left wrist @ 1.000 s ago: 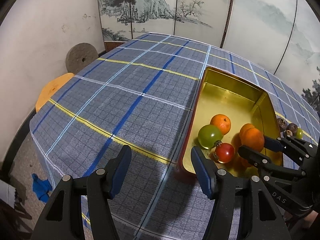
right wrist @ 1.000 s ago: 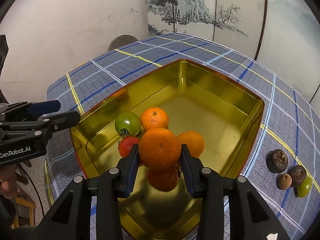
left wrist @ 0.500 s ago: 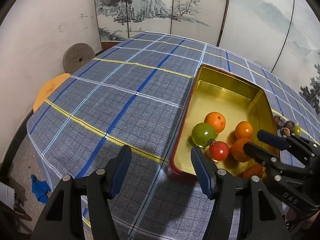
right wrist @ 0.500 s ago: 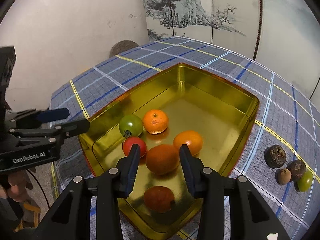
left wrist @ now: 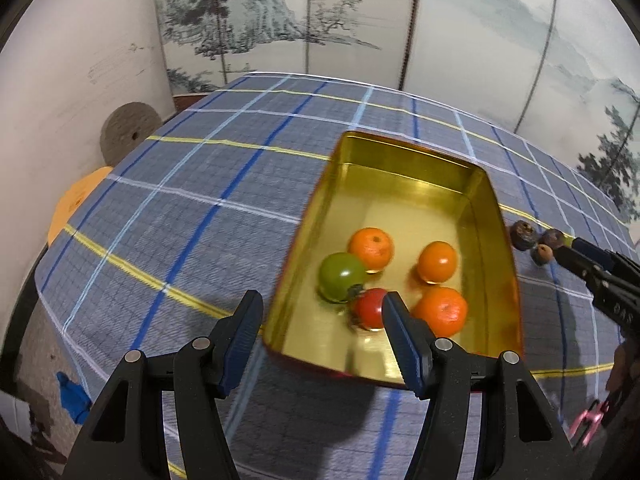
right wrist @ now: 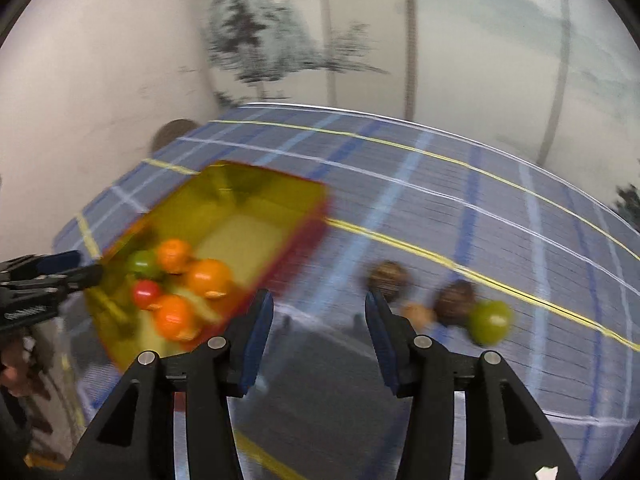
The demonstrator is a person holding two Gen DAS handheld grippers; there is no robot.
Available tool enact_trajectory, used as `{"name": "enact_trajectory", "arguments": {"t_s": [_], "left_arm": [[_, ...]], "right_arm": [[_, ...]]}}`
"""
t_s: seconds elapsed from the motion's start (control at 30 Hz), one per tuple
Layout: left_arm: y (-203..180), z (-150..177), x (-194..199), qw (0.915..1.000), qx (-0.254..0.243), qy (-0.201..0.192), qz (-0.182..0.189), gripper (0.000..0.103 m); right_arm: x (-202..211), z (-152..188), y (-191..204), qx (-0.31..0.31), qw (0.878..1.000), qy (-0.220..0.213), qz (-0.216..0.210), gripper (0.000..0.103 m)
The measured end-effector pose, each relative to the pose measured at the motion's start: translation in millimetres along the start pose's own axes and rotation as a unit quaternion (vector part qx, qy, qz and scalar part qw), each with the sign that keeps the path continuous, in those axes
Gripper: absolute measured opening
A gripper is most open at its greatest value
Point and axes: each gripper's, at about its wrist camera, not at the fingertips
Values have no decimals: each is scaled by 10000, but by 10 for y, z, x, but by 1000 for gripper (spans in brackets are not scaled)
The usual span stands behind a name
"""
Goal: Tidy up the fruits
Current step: 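Grasp the round green fruit on the tablecloth with the right gripper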
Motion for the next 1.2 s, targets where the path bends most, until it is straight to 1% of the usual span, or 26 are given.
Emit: {"name": "enact_trajectory", "arguments": {"t_s": [0.1, 0.23, 0.4, 0.63, 0.93, 0.97, 1.07, 1.2], "left_arm": [[-127, -23, 10, 9999, -119, -14, 71, 63], [-315, -53, 34, 9994, -288, -29, 186, 63], [-597, -84, 91, 9980, -539, -70, 329, 63], [-965, -169, 150, 9951, -839, -109, 503, 63], [-1350, -262, 151, 9915, -1083, -104, 715, 63], [-1408, -272, 150, 9911, -1107, -110, 730, 63], [-1555, -288, 156, 9900, -1153, -120, 803, 63], [-1753, -293, 167, 9883, -1185, -108, 955, 63]], "right_arm": [[109, 76, -337, -233, 9992, -1, 327, 46], [193, 178, -663, -438, 9971, 37, 629, 48], [159, 257, -932, -542, 9954, 139, 782, 50], [-46, 279, -1071, -497, 9954, 324, 751, 50], [-167, 251, -1135, -389, 9959, 364, 733, 48], [-170, 244, -1136, -385, 9961, 363, 708, 43], [-165, 237, -1134, -363, 9967, 346, 644, 34], [-130, 267, -1126, -360, 9967, 345, 639, 34]]}}
Point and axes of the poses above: each gripper's, at about its wrist camera, not at the fingertips, and x roughly against the way its jaws point, y to its left, z to its underside, and after that the axes turned 15 degrees about -z, right-handed
